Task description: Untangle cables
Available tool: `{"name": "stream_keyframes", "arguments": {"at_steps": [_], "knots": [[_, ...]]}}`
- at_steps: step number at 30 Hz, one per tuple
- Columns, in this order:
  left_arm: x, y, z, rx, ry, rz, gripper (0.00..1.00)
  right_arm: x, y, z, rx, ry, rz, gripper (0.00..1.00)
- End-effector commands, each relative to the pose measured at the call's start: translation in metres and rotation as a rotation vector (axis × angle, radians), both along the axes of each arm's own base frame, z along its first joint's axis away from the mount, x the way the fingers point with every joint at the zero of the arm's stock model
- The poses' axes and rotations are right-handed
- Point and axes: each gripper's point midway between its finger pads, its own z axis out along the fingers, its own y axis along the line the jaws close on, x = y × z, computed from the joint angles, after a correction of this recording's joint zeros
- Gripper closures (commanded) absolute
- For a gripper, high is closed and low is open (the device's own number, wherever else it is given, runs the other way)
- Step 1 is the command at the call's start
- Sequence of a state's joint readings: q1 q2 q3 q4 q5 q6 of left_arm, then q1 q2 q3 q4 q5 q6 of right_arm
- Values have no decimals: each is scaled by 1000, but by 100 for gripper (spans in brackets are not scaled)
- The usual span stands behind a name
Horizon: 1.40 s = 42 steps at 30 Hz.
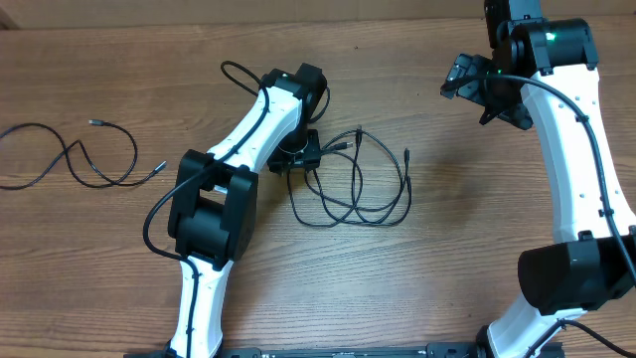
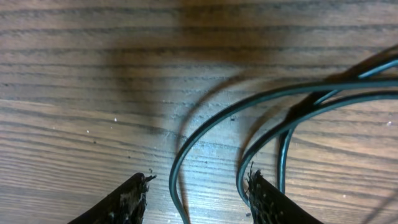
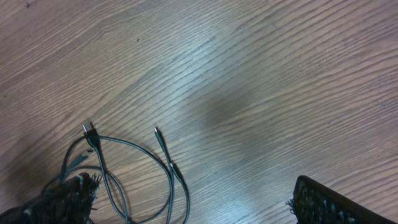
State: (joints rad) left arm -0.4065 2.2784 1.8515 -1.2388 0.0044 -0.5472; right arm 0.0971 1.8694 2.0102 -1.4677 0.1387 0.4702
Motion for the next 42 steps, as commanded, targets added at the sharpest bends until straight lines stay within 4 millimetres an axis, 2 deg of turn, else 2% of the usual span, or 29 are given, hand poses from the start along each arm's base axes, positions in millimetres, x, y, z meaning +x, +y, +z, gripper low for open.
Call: {"name": "stream_keyframes", "arguments": {"at_steps": [1,3,4,5,6,7,8,10,11,13,15,16,17,18,19,20,21,22,24,25,26,28,30,32,34,35,38,42], "knots": [[-8,11,-17,63,21,-8,48,2,-3,5,-11,-19,0,0],[-13,12,-26,64,28,0,49,2,-3,5,-11,-20,0,0],[-14,12,-29,63,30,0,53,2,-3,6,-11,-22,0,0],[-19,13,-36,59,43,2,63,3,-3,6,-11,-24,0,0],[-23,13,-40,60,51,9,66,3,-3,6,-11,-24,0,0],[-25,13,-43,59,54,18,74,3,-3,6,-11,-24,0,0],[-27,12,-47,49,59,27,96,3,-3,6,-10,-25,0,0],[-24,10,-44,40,52,27,96,5,-3,6,-10,-32,0,0],[-18,11,-34,42,33,32,96,6,-3,7,-9,-37,0,0],[4,22,8,35,-29,54,96,7,-2,7,-6,-41,0,0],[26,30,76,-29,-118,86,96,3,6,5,41,-23,16,0],[31,29,97,-69,-152,85,96,2,9,5,58,-19,21,0],[39,20,131,-165,-208,52,96,1,16,4,93,-12,32,0],[45,4,179,-316,-298,-5,96,1,22,4,127,-9,44,0],[48,-4,209,-398,-360,-38,96,0,24,4,137,-8,47,0],[50,-12,247,-481,-452,-78,96,0,25,4,142,-8,49,0],[51,-16,272,-520,-520,-101,96,0,25,4,142,-8,49,0],[51,-19,313,-570,-635,-132,96,0,25,4,142,-8,49,0],[43,-23,366,-649,-767,-179,96,0,25,4,146,-5,50,0],[32,-26,411,-708,-887,-224,96,-1,30,4,171,-1,58,0],[28,-25,428,-724,-938,-241,96,-2,33,4,187,1,64,0],[16,-22,479,-754,-1106,-285,96,-5,47,4,260,19,88,0],[9,-20,509,-770,-1210,-312,96,-10,60,0,320,42,114,0],[2,-17,537,-787,-1306,-326,96,-14,83,-7,388,59,239,0],[0,-17,554,-809,-1369,-328,96,-19,120,-14,538,59,386,0],[0,-17,559,-811,-1387,-333,96,-18,142,-16,654,39,449,0],[1,-17,561,-813,-1396,-336,96,-19,180,-24,879,-8,560,0],[3,-15,560,-798,-1400,-323,96,-28,210,-35,938,-38,682,0]]}}
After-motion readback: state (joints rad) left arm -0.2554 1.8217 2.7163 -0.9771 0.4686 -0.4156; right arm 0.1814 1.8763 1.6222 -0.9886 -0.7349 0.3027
